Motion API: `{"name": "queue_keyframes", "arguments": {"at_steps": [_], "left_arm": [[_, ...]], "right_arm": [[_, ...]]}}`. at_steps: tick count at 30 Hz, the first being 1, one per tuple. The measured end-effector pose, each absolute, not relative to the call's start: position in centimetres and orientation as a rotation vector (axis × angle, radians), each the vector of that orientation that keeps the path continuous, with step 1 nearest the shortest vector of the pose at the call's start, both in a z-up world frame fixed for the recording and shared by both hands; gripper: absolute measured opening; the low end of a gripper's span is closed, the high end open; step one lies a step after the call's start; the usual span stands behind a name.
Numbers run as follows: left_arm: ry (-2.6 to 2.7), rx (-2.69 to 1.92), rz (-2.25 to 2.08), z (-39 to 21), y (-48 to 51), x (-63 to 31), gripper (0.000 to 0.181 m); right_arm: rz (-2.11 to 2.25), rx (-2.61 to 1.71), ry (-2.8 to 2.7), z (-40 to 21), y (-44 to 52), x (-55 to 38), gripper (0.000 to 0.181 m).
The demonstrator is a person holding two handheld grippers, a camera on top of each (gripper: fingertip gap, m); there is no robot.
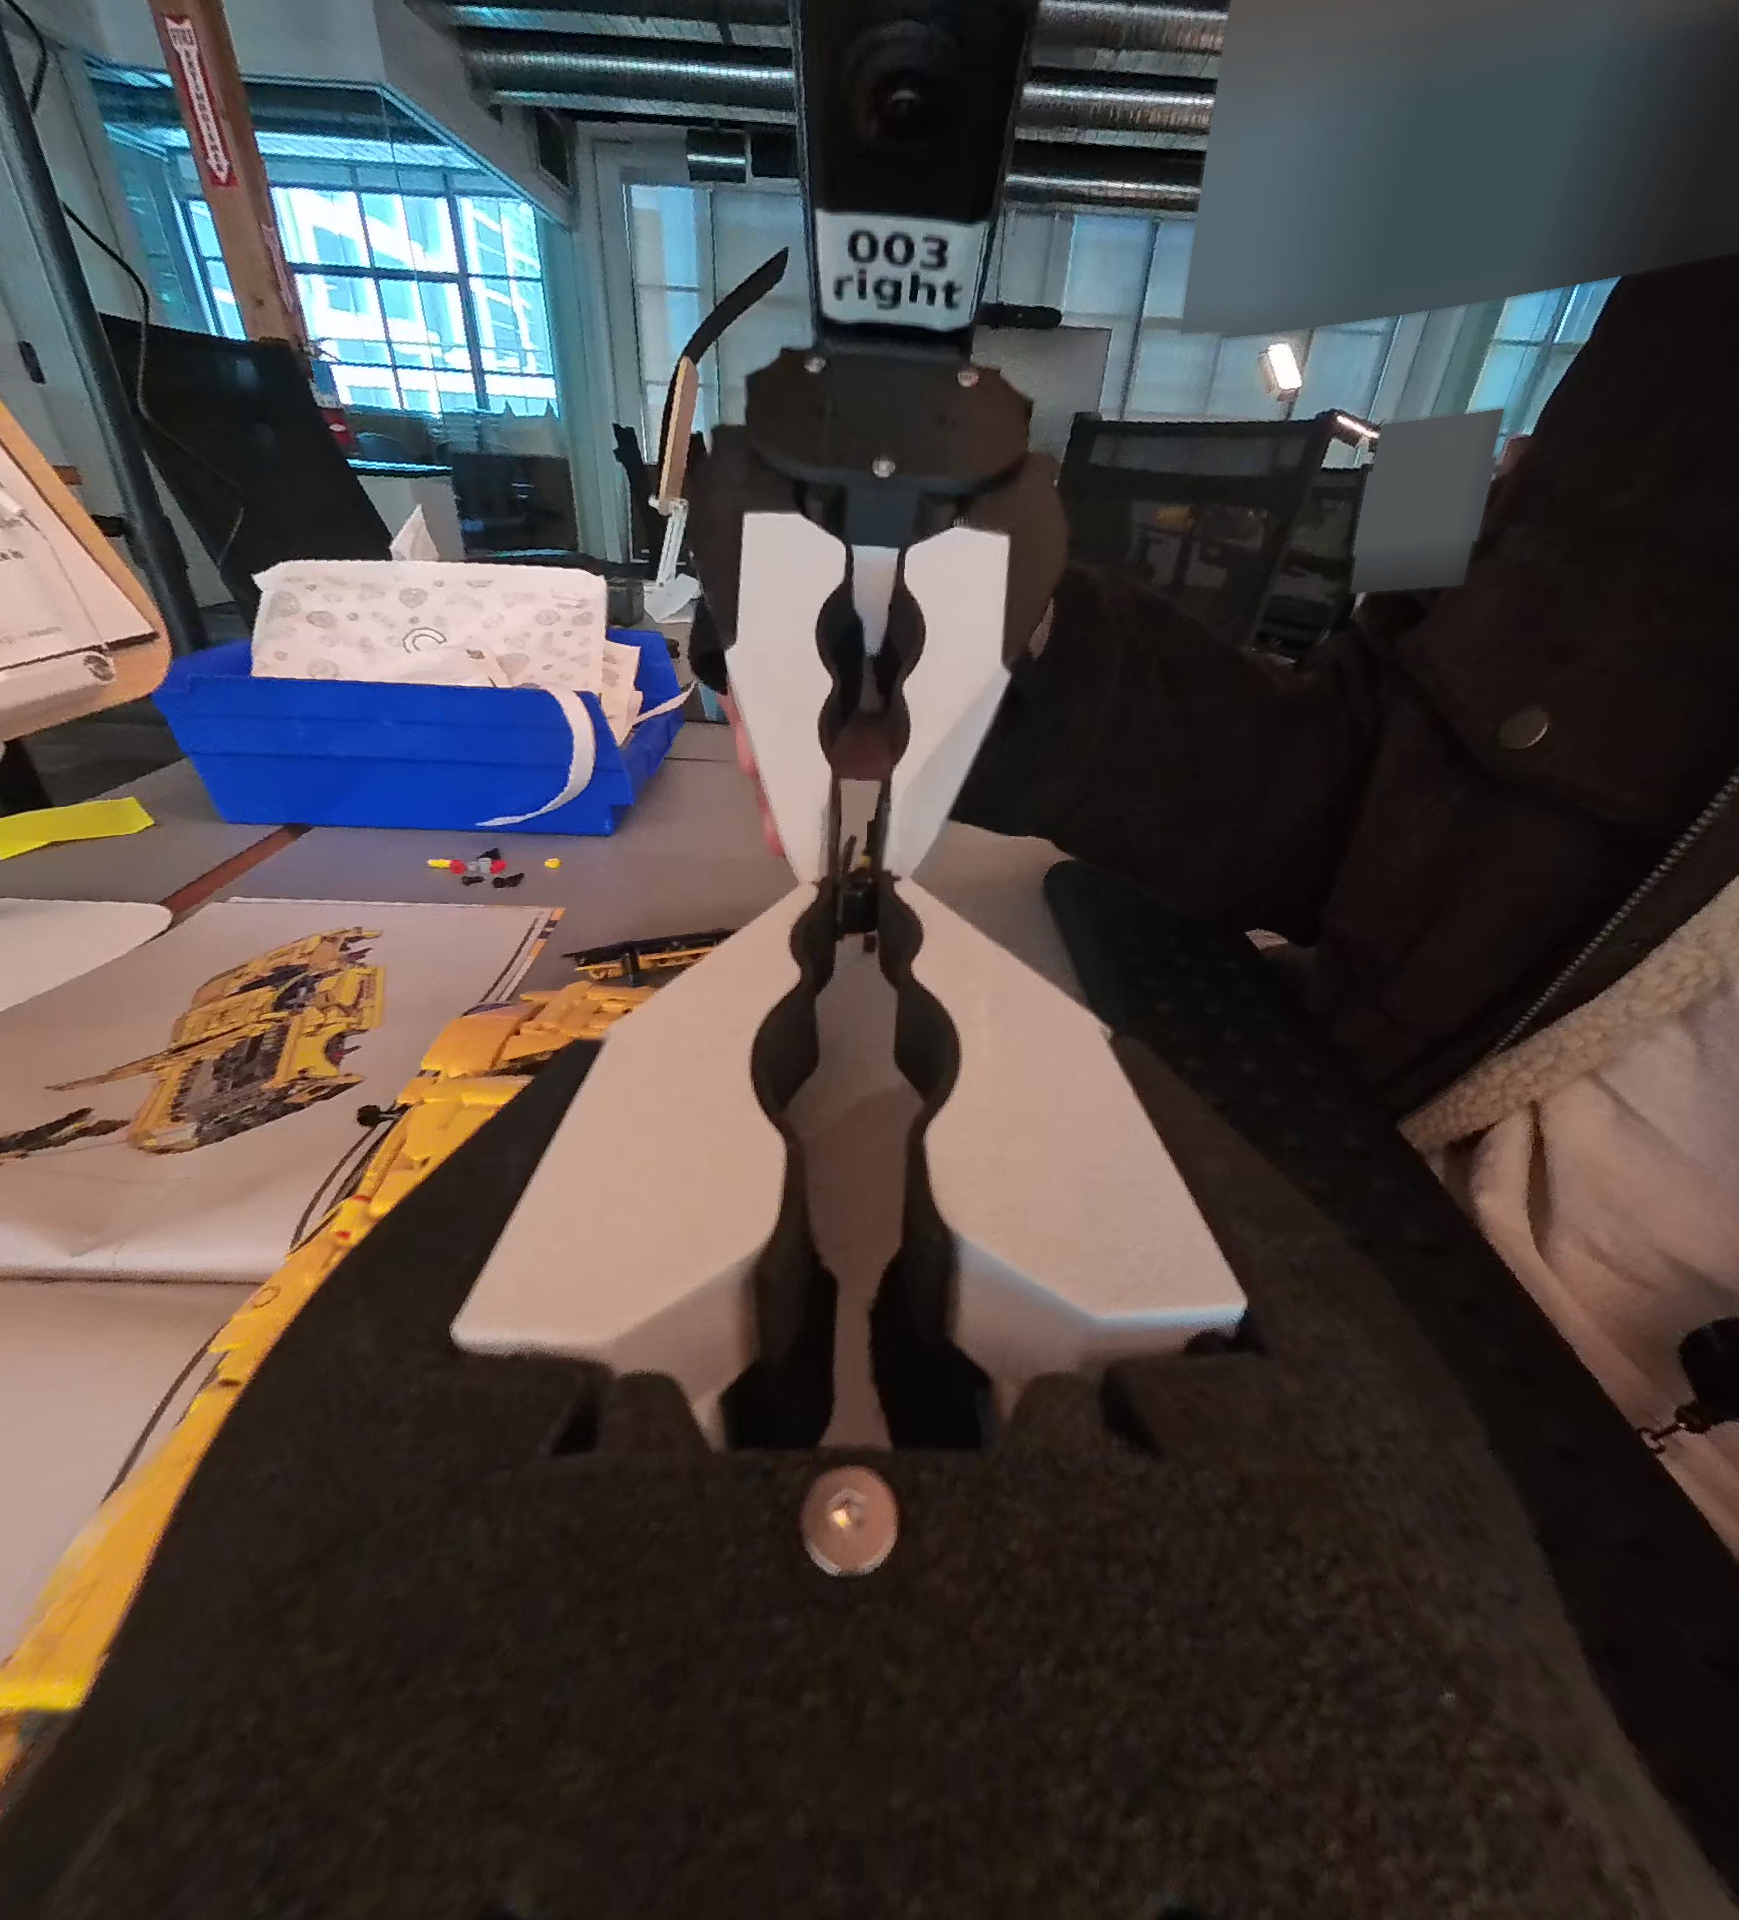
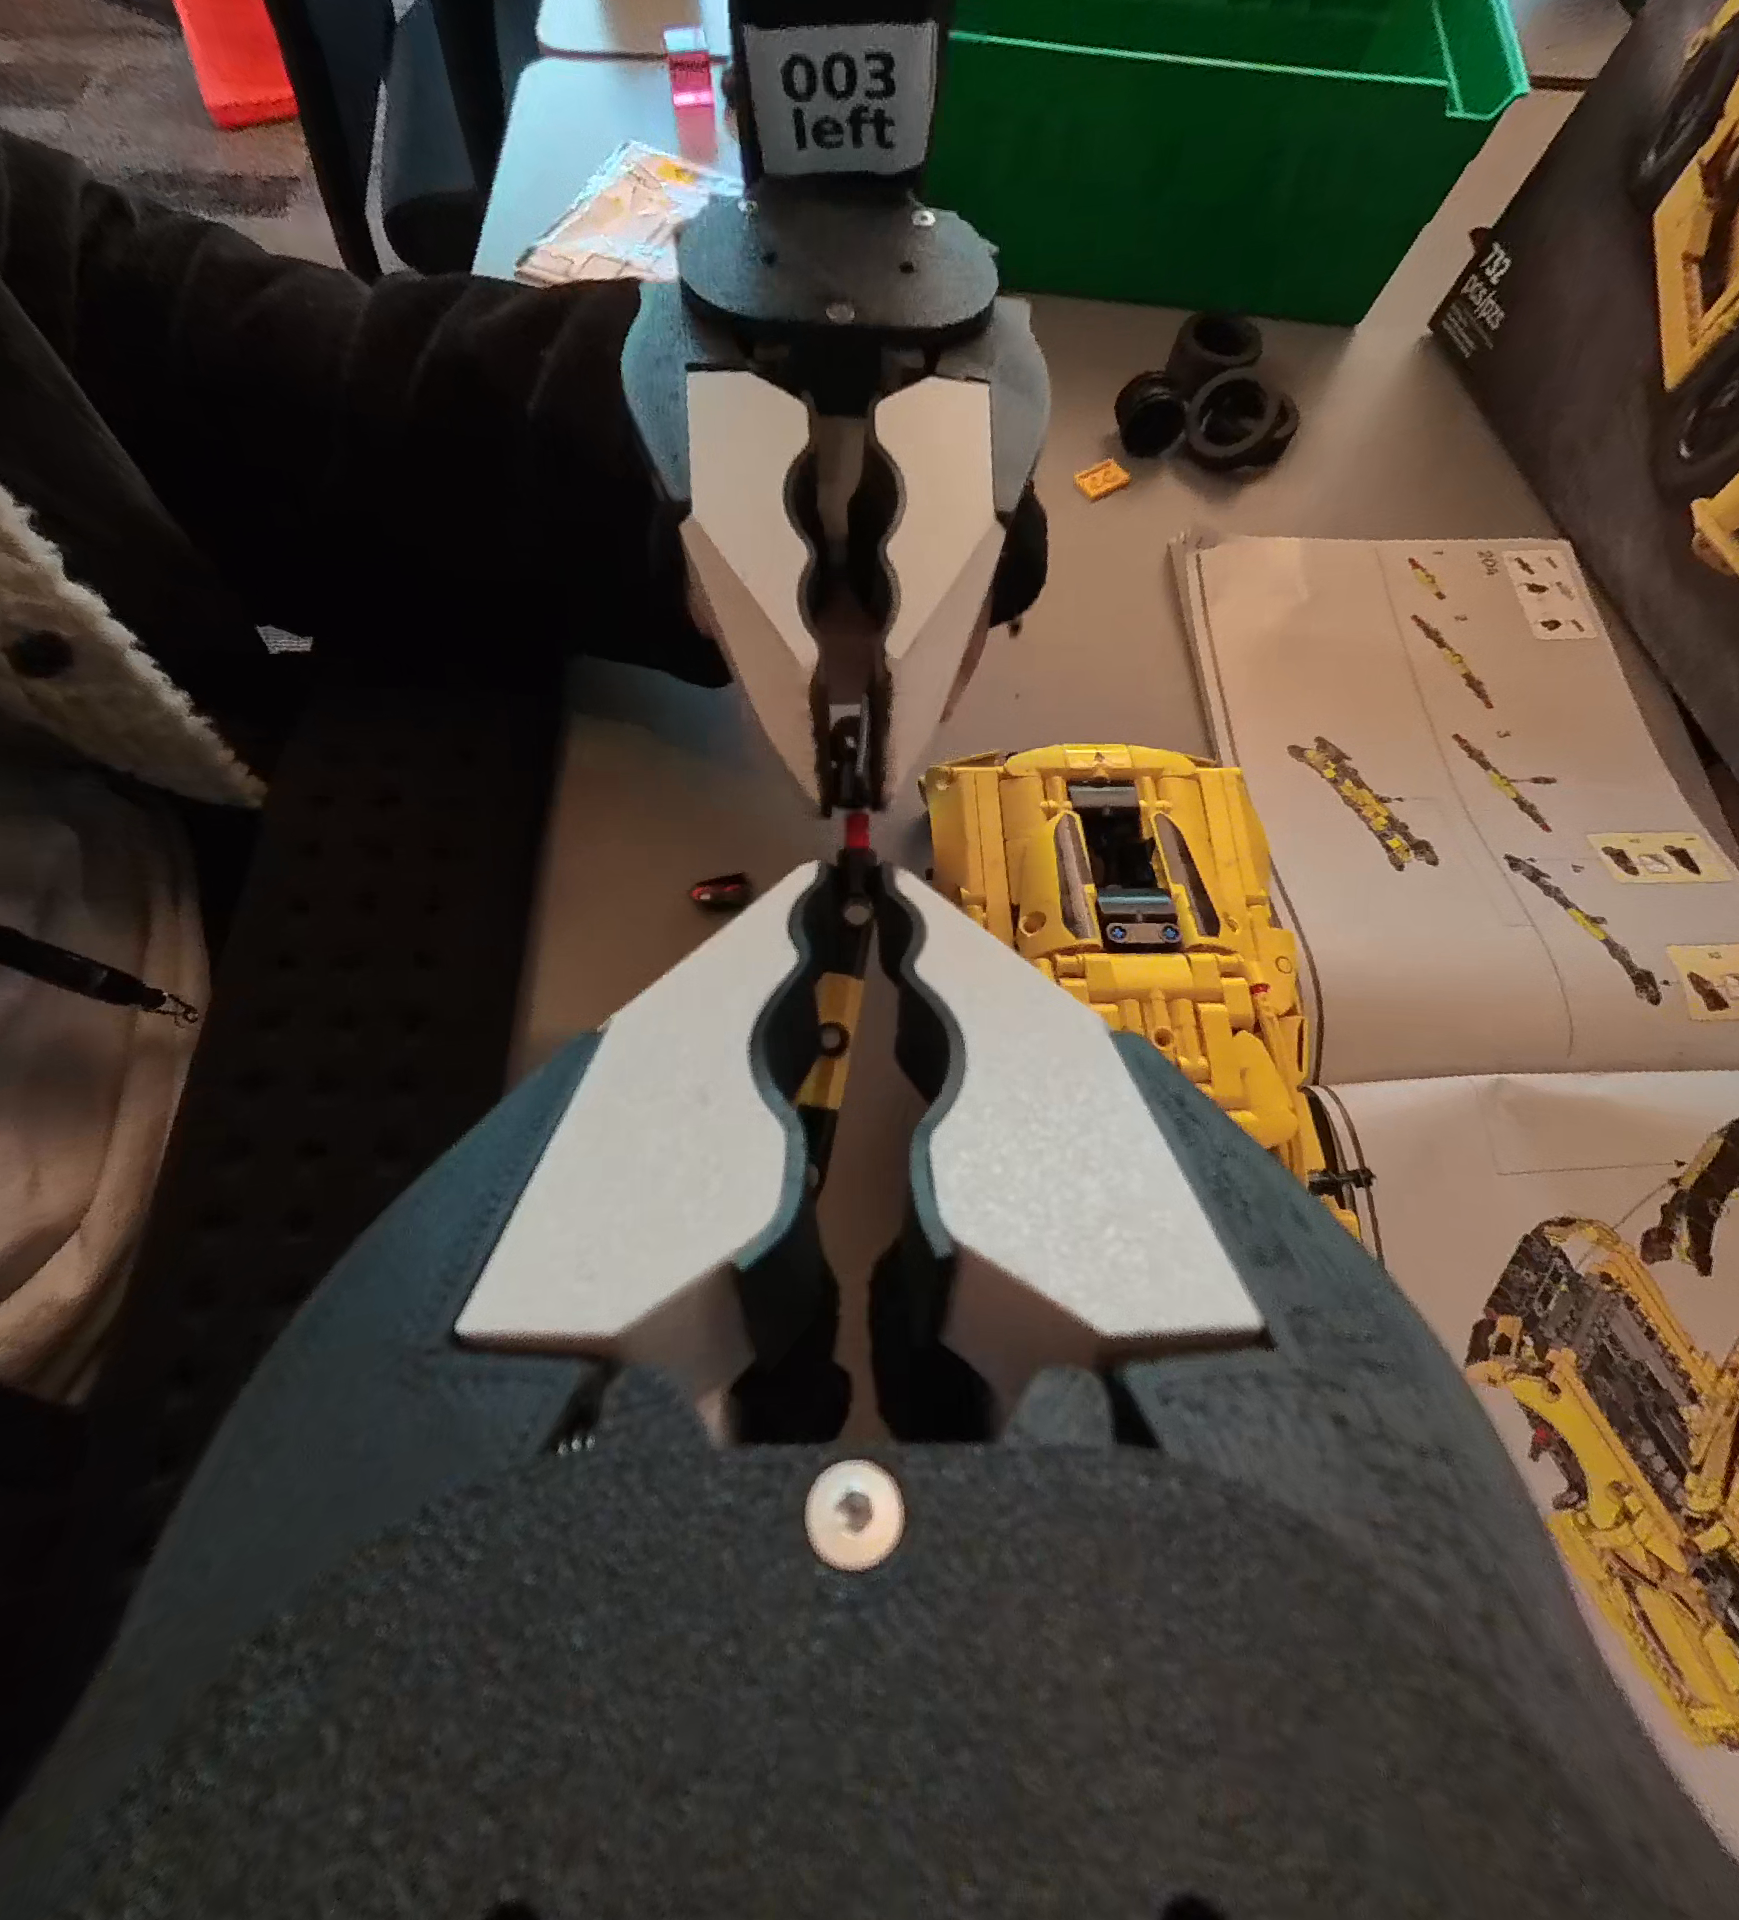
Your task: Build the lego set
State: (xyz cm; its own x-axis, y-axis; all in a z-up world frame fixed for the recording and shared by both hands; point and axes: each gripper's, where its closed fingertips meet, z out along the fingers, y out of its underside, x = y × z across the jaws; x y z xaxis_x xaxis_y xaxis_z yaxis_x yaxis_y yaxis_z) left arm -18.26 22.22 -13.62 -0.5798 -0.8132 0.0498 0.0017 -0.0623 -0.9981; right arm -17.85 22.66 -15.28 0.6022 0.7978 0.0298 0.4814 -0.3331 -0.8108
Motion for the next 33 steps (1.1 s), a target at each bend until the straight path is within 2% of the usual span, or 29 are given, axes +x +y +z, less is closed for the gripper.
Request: {"name": "queue_keyframes", "arguments": {"at_steps": [28, 33], "left_arm": [[1.557, -1.065, -1.94, -14.3, 22.3, -17.6, 0.007], [1.712, -1.037, -1.69, -16.2, 22.2, -17.6, 0.007]], "right_arm": [[0.422, -2.001, -1.032, -15.7, 22.8, -17.6, 0.006], [0.469, -2.038, -1.04, -17.2, 22.7, -17.5, 0.006]]}}
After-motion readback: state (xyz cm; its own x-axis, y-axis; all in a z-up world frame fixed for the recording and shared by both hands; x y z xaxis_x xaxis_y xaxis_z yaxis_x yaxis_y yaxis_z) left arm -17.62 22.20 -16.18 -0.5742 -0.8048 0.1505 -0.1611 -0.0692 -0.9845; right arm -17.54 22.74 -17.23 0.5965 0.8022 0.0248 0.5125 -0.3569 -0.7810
